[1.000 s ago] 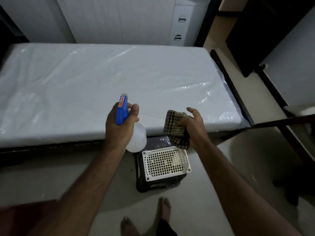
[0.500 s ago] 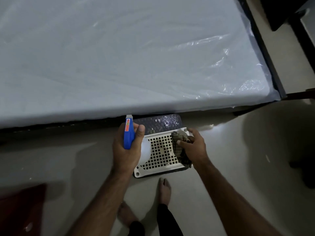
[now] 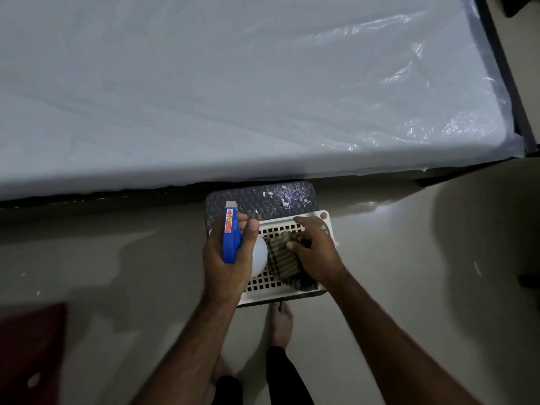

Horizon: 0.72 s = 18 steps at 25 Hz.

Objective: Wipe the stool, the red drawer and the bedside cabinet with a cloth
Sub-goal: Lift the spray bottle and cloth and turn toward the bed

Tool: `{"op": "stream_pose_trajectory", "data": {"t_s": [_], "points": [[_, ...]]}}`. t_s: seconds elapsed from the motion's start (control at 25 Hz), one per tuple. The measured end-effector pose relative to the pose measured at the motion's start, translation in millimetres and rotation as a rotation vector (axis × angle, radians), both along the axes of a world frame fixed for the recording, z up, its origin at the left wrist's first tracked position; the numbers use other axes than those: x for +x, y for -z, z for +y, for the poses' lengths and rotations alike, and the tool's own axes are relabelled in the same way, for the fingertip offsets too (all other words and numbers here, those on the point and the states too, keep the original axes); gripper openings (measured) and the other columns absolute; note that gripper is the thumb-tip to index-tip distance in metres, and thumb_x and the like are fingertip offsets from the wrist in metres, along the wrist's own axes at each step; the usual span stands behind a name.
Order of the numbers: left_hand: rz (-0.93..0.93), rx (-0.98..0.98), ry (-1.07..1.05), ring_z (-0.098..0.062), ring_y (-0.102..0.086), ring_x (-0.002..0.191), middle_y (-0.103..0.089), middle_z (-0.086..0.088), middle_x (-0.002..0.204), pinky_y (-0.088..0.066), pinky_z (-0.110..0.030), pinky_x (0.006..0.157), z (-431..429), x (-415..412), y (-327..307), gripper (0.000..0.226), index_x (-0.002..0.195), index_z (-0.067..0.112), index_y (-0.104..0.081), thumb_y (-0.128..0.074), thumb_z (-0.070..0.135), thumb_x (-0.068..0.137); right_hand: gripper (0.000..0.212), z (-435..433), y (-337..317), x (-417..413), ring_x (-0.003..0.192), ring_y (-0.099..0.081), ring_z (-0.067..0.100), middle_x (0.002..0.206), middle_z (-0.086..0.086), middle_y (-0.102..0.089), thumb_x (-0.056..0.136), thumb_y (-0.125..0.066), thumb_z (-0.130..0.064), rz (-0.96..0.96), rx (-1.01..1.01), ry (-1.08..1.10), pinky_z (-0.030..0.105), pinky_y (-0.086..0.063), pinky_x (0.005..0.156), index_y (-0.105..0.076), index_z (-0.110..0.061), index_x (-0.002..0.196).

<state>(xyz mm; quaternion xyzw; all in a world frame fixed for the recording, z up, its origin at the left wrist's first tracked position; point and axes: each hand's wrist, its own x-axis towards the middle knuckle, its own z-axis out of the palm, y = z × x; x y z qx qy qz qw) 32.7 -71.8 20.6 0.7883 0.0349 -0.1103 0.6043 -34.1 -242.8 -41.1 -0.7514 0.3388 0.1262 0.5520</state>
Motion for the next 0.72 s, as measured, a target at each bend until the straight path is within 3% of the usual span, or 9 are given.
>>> {"op": "stream_pose_trajectory", "data": {"t_s": [0.08, 0.2, 0.32, 0.4, 0.48, 0.6, 0.72], "points": [[-0.009, 0.018, 0.003, -0.022, -0.071, 0.089, -0.072, -0.001, 0.090, -0.059, -0.046, 0.084, 1.0, -4.8, 6.3, 0.021, 0.098, 0.019, -0.066, -0.072, 0.038, 0.092, 0.053, -2.9, 5.1, -3.7, 0.120, -0.064, 0.020, 0.137, -0.003, -0.065, 0.096, -0.070, -0.008, 0.015, -0.231, 0.004, 0.042, -0.056, 0.102, -0.056, -0.026, 0.143], [-0.020, 0.026, 0.009, -0.021, -0.070, 0.087, -0.069, -0.004, 0.092, -0.059, -0.038, 0.081, 5.3, -11.5, 12.2, 0.022, 0.100, 0.017, -0.065, -0.071, 0.037, 0.093, 0.049, -0.2, 2.6, -11.0, 0.111, -0.066, 0.026, 0.132, 0.000, -0.069, 0.095, -0.062, -0.005, -0.010, -0.497, -0.062, 0.039, -0.056, 0.090, -0.055, -0.025, 0.140], [-0.045, 0.003, 0.028, -0.022, -0.068, 0.088, -0.067, -0.005, 0.093, -0.057, -0.033, 0.082, 10.9, -17.3, 18.4, 0.026, 0.105, 0.010, -0.064, -0.069, 0.033, 0.094, 0.050, 9.1, -0.3, -16.1, 0.120, -0.062, 0.027, 0.139, 0.006, -0.064, 0.093, -0.062, -0.001, -0.084, -0.665, -0.140, 0.041, -0.057, 0.090, -0.055, -0.016, 0.140], [-0.054, -0.049, 0.035, -0.025, -0.067, 0.091, -0.066, -0.007, 0.096, -0.058, -0.039, 0.087, 15.6, -20.1, 25.1, 0.030, 0.106, 0.008, -0.063, -0.069, 0.035, 0.094, 0.052, 13.8, 3.6, -19.2, 0.133, -0.055, 0.030, 0.144, 0.012, -0.060, 0.090, -0.068, -0.001, -0.143, -0.700, -0.120, 0.045, -0.050, 0.106, -0.057, -0.009, 0.141], [-0.070, -0.055, 0.054, -0.024, -0.067, 0.094, -0.066, -0.006, 0.099, -0.057, -0.037, 0.088, 18.6, -21.6, 29.1, 0.045, 0.108, 0.006, -0.063, -0.067, 0.048, 0.094, 0.056, 18.5, 9.0, -21.8, 0.140, -0.048, 0.030, 0.146, 0.012, -0.058, 0.087, -0.072, -0.003, -0.175, -0.683, -0.133, 0.040, -0.041, 0.114, -0.057, -0.008, 0.141], [-0.126, 0.014, 0.147, -0.020, -0.064, 0.094, -0.065, -0.005, 0.101, -0.052, -0.025, 0.086, 18.7, -26.6, 32.1, 0.064, 0.112, 0.004, -0.061, -0.061, 0.064, 0.089, 0.056, 28.7, 14.2, -26.1, 0.139, -0.050, 0.030, 0.144, 0.012, -0.059, 0.086, -0.075, -0.006, -0.174, -0.652, -0.185, 0.049, -0.047, 0.114, -0.058, -0.009, 0.139], [-0.157, 0.017, 0.227, -0.021, -0.063, 0.097, -0.062, -0.002, 0.105, -0.054, -0.031, 0.087, 21.2, -31.1, 35.3, 0.069, 0.119, 0.004, -0.058, -0.067, 0.064, 0.085, 0.055, 31.3, 15.9, -25.1, 0.138, -0.051, 0.031, 0.144, 0.011, -0.060, 0.088, -0.076, -0.010, -0.151, -0.631, -0.175, 0.053, -0.049, 0.110, -0.058, -0.010, 0.140]]}}
